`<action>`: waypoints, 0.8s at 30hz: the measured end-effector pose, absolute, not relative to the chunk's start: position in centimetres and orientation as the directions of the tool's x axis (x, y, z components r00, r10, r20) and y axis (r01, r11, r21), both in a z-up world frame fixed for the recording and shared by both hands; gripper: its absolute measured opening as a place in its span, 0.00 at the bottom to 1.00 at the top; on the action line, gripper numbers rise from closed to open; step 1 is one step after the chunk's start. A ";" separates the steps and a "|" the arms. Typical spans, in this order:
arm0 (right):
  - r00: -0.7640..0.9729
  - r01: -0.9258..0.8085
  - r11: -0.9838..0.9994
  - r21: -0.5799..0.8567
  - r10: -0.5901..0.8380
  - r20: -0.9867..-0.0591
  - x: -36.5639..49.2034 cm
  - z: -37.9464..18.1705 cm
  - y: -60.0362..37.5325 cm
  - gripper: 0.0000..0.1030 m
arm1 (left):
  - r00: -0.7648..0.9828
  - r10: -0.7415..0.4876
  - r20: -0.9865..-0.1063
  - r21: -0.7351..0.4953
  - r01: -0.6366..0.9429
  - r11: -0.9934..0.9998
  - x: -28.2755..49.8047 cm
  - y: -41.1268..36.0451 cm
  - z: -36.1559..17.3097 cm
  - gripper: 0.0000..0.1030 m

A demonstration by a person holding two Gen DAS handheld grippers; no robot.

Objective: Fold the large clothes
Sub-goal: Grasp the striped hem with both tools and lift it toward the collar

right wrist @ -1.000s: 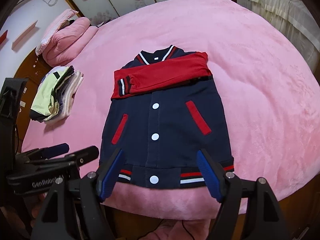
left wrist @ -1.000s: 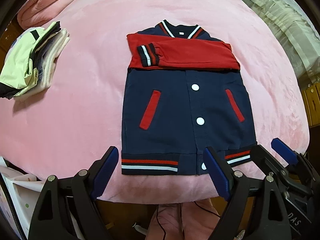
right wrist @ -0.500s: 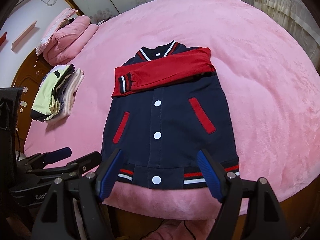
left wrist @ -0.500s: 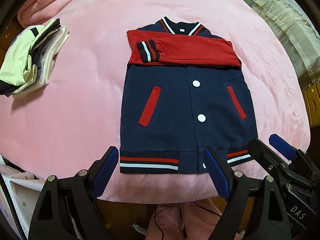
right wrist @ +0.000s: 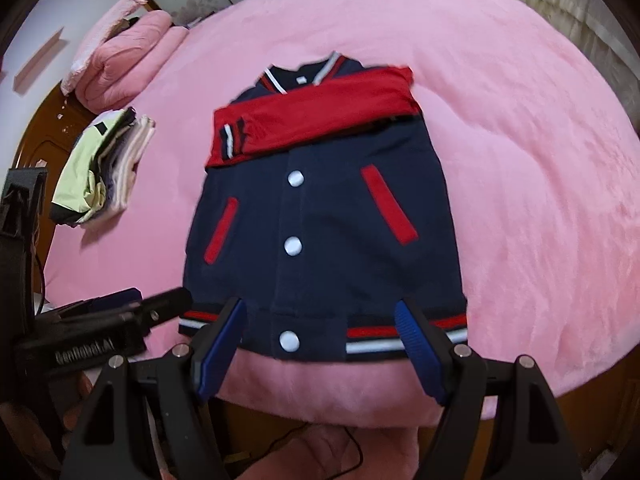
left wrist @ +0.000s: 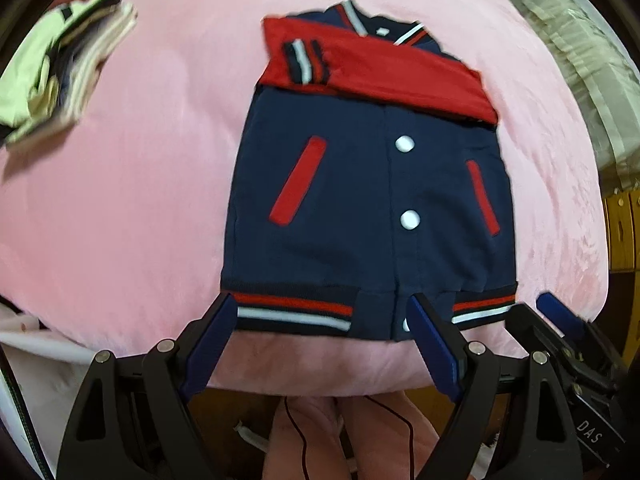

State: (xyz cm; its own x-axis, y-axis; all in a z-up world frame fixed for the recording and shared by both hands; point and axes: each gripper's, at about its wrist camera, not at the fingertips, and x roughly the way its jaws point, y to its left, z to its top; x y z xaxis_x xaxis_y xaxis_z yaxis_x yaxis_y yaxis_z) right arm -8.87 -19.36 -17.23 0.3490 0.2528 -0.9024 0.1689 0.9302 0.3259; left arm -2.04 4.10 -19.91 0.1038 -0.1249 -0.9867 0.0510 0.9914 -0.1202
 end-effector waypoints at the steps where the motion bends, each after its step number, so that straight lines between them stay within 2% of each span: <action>1: 0.337 0.181 0.927 0.329 0.256 -0.906 -9.3 -17.6 -19.6 0.75 | 0.096 -0.126 -0.987 -0.123 0.039 0.992 -2.2 4.6 -20.3 0.83; 4: 0.313 0.233 0.898 0.373 0.294 -0.903 -10.4 -19.0 -20.5 0.74 | 0.084 -0.157 -0.984 -0.158 -0.011 0.987 -2.8 6.3 -21.8 0.85; 7: 0.305 0.394 0.779 0.488 0.390 -0.869 -12.1 -21.7 -22.6 0.74 | 0.062 -0.229 -0.971 -0.235 -0.118 0.965 -3.7 8.7 -24.1 0.85; 9: 0.287 0.488 0.715 0.501 0.410 -0.866 -13.1 -23.5 -23.7 0.74 | 0.056 -0.294 -0.954 -0.300 -0.204 0.932 -4.5 10.4 -25.9 0.85; 14: 0.299 0.617 0.618 0.486 0.388 -0.872 -15.0 -26.6 -25.4 0.74 | 0.077 -0.382 -0.921 -0.383 -0.365 0.849 -6.6 13.1 -29.8 0.85; 22: 0.396 0.718 0.473 0.511 0.326 -0.858 -15.4 -28.2 -27.8 0.74 | 0.188 -0.399 -0.897 -0.441 -0.433 0.787 -6.8 14.0 -32.6 0.85; 24: 0.404 0.724 0.465 0.510 0.314 -0.859 -15.2 -28.4 -28.1 0.71 | 0.214 -0.388 -0.897 -0.443 -0.431 0.787 -6.9 13.9 -32.5 0.85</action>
